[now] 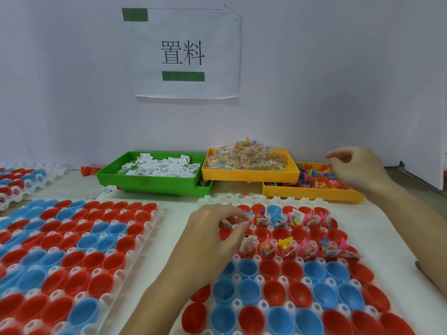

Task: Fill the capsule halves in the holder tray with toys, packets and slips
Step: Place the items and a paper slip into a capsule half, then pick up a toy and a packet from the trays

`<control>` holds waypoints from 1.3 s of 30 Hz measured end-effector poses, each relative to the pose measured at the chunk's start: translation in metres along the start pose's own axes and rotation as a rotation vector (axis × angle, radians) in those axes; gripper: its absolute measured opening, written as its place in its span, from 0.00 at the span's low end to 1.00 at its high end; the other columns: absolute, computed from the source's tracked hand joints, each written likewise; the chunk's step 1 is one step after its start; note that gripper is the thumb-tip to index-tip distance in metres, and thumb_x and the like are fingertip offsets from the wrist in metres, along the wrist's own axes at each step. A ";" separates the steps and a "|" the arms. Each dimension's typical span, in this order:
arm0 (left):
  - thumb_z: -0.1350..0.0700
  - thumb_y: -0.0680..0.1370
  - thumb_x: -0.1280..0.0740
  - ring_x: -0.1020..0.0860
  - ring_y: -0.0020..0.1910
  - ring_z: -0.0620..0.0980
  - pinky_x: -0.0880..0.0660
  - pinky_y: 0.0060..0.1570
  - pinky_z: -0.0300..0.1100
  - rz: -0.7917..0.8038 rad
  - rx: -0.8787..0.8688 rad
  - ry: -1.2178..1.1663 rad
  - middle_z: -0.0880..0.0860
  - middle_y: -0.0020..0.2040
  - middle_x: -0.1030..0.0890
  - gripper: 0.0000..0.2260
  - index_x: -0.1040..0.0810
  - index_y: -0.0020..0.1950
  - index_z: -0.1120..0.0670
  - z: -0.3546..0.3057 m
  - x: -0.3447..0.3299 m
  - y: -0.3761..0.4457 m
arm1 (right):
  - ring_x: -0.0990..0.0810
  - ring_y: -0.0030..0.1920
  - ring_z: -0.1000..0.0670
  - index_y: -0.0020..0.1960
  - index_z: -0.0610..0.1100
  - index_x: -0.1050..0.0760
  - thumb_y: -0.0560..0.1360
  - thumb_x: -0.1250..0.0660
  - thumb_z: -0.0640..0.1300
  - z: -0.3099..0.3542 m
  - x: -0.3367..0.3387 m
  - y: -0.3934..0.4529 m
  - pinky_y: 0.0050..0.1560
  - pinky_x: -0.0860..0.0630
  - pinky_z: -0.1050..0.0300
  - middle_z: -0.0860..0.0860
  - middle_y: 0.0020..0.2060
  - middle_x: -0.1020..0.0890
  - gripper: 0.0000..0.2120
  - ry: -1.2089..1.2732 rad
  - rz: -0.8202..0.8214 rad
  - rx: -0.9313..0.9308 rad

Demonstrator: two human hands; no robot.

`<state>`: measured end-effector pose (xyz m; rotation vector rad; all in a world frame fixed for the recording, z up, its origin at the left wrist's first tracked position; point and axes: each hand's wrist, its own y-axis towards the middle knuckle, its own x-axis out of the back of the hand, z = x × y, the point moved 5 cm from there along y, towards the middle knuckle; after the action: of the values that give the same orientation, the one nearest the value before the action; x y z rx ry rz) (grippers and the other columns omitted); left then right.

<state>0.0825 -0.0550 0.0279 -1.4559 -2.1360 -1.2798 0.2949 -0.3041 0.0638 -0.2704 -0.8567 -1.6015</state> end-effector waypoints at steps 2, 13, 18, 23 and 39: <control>0.51 0.77 0.31 0.24 0.44 0.38 0.31 0.44 0.28 -0.078 0.026 -0.013 0.39 0.41 0.19 0.04 0.16 0.50 0.46 0.004 0.006 0.002 | 0.21 0.58 0.44 0.59 0.42 0.18 0.79 0.35 0.38 -0.013 -0.011 0.022 0.52 0.30 0.57 0.43 0.58 0.17 0.11 -0.126 0.058 -0.073; 0.59 0.78 0.33 0.24 0.43 0.37 0.30 0.38 0.24 -0.310 0.256 -0.097 0.40 0.39 0.19 0.08 0.18 0.43 0.49 0.031 0.035 0.005 | 0.24 0.53 0.47 0.52 0.39 0.15 0.74 0.25 0.41 -0.043 -0.050 0.055 0.50 0.28 0.55 0.43 0.59 0.18 0.08 -0.499 0.382 -0.134; 0.59 0.78 0.33 0.24 0.43 0.36 0.30 0.38 0.24 -0.301 0.262 -0.106 0.40 0.38 0.19 0.07 0.17 0.44 0.49 0.029 0.033 0.004 | 0.22 0.54 0.43 0.45 0.41 0.17 0.74 0.26 0.37 -0.050 -0.053 0.054 0.50 0.25 0.52 0.41 0.56 0.17 0.01 -0.420 0.236 -0.059; 0.58 0.78 0.34 0.24 0.44 0.36 0.30 0.39 0.24 -0.278 0.258 -0.106 0.39 0.39 0.20 0.08 0.19 0.44 0.46 0.026 0.030 0.003 | 0.22 0.56 0.40 0.55 0.37 0.17 0.78 0.30 0.39 -0.056 -0.054 0.054 0.47 0.29 0.54 0.39 0.58 0.18 0.09 -0.340 0.128 -0.024; 0.58 0.79 0.34 0.23 0.42 0.36 0.29 0.37 0.25 -0.258 0.239 -0.131 0.40 0.39 0.19 0.08 0.19 0.44 0.47 0.023 0.028 0.003 | 0.19 0.34 0.54 0.54 0.38 0.17 0.77 0.29 0.40 -0.067 -0.038 0.039 0.35 0.26 0.64 0.45 0.43 0.16 0.08 0.035 -0.013 -0.109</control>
<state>0.0774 -0.0195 0.0342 -1.2283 -2.5302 -0.9829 0.3591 -0.3186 0.0085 -0.3131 -0.7471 -1.6630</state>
